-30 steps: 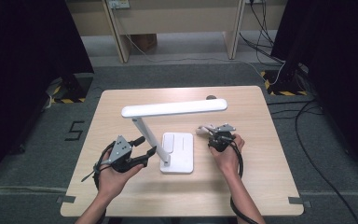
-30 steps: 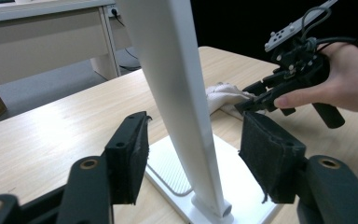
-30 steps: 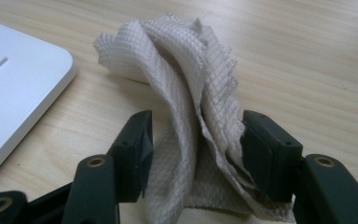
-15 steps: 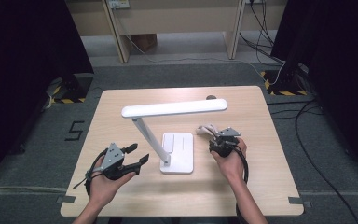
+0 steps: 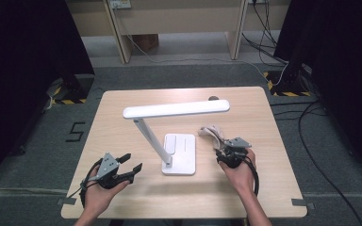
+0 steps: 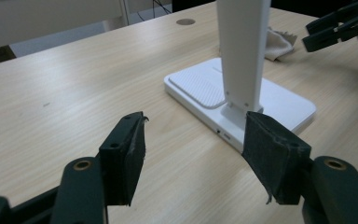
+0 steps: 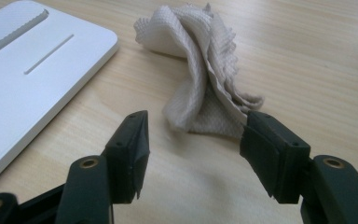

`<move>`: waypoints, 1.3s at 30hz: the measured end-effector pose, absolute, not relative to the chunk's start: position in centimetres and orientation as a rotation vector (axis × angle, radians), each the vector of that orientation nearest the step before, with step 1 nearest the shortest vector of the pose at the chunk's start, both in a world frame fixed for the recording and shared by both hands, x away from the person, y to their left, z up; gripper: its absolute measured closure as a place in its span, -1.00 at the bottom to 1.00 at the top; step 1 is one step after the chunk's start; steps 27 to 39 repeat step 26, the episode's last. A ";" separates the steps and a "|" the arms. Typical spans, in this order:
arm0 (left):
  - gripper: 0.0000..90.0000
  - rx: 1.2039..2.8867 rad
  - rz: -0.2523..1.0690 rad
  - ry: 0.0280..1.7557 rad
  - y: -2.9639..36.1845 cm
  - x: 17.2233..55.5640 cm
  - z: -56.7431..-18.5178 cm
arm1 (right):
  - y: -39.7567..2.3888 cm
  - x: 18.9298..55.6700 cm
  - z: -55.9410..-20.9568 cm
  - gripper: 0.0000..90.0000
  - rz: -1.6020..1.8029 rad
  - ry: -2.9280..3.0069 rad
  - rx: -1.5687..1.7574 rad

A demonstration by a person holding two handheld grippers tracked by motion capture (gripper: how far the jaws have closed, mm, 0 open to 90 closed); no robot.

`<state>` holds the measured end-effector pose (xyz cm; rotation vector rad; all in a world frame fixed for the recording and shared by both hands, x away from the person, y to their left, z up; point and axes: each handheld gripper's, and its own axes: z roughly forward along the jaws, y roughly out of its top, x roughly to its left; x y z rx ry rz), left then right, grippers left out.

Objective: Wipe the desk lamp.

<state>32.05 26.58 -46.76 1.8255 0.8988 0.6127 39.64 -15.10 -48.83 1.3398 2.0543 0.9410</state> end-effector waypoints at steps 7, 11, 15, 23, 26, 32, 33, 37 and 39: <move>-0.14 1.815 0.601 0.961 27.7 32.0 -48.8 | -15.9 38.3 -49.2 -0.12 0.969 2.047 1.359; -0.14 1.819 0.603 0.980 28.0 32.0 -49.6 | -16.6 37.4 -49.4 -0.11 0.979 2.023 1.373; -0.13 1.813 0.609 0.979 28.0 32.0 -50.2 | -17.3 36.2 -49.6 -0.07 1.008 1.984 1.372; -0.10 1.804 0.602 0.972 27.8 31.9 -50.8 | -18.1 34.7 -50.0 -0.11 1.071 1.900 1.380; -0.10 1.801 0.601 0.986 28.1 32.0 -51.0 | -18.0 34.7 -50.4 -0.07 1.077 1.888 1.372; -0.10 1.801 0.601 0.986 28.1 32.0 -51.0 | -18.0 34.7 -50.4 -0.07 1.077 1.888 1.372; -0.10 1.801 0.601 0.986 28.1 32.0 -51.0 | -18.0 34.7 -50.4 -0.07 1.077 1.888 1.372; -0.10 1.801 0.601 0.986 28.1 32.0 -51.0 | -18.0 34.7 -50.4 -0.07 1.077 1.888 1.372; -0.10 1.801 0.601 0.986 28.1 32.0 -51.0 | -18.0 34.7 -50.4 -0.07 1.077 1.888 1.372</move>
